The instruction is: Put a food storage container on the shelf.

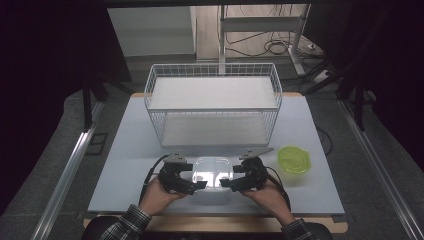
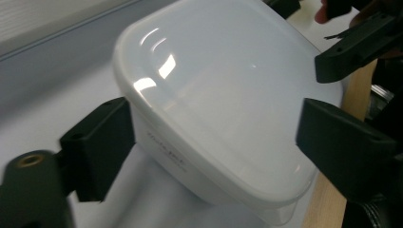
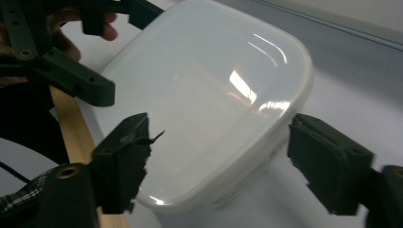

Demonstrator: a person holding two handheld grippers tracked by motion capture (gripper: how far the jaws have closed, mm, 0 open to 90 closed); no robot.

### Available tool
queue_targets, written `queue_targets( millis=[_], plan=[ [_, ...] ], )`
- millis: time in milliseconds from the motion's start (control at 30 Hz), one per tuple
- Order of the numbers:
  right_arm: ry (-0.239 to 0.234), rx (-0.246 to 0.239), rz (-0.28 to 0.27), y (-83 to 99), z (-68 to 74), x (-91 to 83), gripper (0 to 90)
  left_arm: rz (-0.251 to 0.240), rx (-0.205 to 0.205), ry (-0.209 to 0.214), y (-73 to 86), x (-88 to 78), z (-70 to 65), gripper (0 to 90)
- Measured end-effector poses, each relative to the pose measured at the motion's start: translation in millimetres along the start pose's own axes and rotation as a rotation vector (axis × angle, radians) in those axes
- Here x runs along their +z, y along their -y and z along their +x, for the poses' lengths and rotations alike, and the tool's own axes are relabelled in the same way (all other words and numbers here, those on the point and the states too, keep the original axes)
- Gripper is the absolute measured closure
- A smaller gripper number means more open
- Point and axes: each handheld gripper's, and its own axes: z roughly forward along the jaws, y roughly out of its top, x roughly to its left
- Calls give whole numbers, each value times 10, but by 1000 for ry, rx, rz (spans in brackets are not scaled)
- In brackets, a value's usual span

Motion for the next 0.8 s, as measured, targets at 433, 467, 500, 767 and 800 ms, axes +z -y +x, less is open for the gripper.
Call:
queue_targets(
  millis=[433,467,500,767,800],
  plan=[
    [72,44,-16,47,134,-147,448,11,-30,-59,55,-128,-176,327],
    [81,53,-16,50,147,-153,471,-3,-29,-70,62,-142,-180,349],
    [87,67,-21,53,156,-163,501,-11,-34,-75,67,-158,-177,392],
    [91,78,-41,76,185,-195,559,-27,-81,-71,106,-230,-174,503],
    [95,77,-47,79,206,-203,569,-30,-88,-72,112,-239,-177,524]
  ],
)
